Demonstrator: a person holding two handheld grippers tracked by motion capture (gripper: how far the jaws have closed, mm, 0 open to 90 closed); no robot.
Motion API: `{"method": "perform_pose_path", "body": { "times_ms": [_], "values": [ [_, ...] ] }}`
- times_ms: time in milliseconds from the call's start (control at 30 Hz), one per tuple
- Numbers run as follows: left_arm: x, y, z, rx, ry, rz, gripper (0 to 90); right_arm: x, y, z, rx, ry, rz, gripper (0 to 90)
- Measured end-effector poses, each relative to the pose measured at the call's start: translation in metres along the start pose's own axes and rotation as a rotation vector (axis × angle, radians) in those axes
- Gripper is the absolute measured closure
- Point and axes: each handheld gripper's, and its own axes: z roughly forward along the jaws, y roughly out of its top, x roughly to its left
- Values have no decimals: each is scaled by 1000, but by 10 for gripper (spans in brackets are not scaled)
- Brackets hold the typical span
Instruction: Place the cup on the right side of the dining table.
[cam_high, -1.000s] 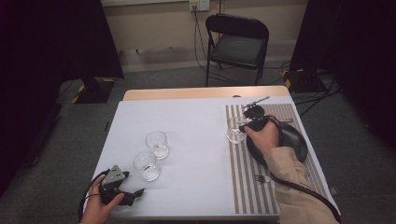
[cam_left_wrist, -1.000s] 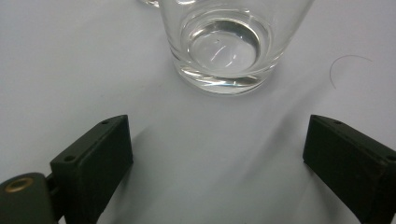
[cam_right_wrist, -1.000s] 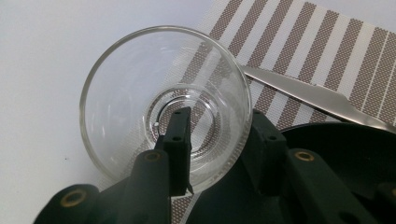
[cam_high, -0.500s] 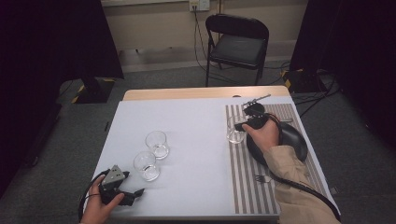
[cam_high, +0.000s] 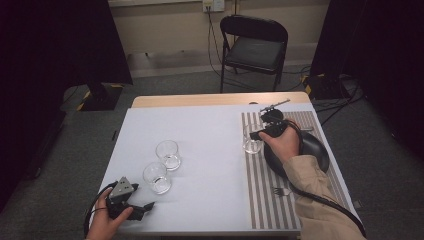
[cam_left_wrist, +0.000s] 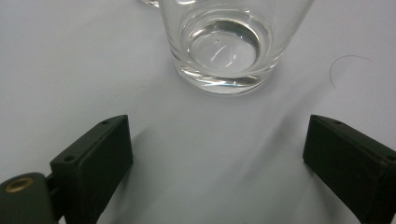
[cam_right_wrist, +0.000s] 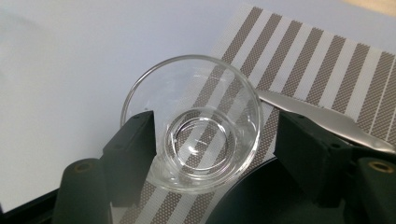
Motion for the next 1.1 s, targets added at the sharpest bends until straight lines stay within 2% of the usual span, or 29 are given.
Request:
{"method": "perform_pose_path", "body": {
  "times_ms": [133,233,433,600,1100],
  "values": [
    [0,0,0,1,0,0,74,0,0,-1,-3,1,4,214],
    [0,0,0,1,0,0,75,0,0,-3,-4,28,1,158],
    [0,0,0,1,0,1,75,3,-1,-6,3,57,8,157],
    [0,0,0,0,0,0,75,6,-1,-8,20,51,-5,161],
    [0,0,0,1,0,0,74,13,-2,-20,4,61,-21,160]
  ]
}}
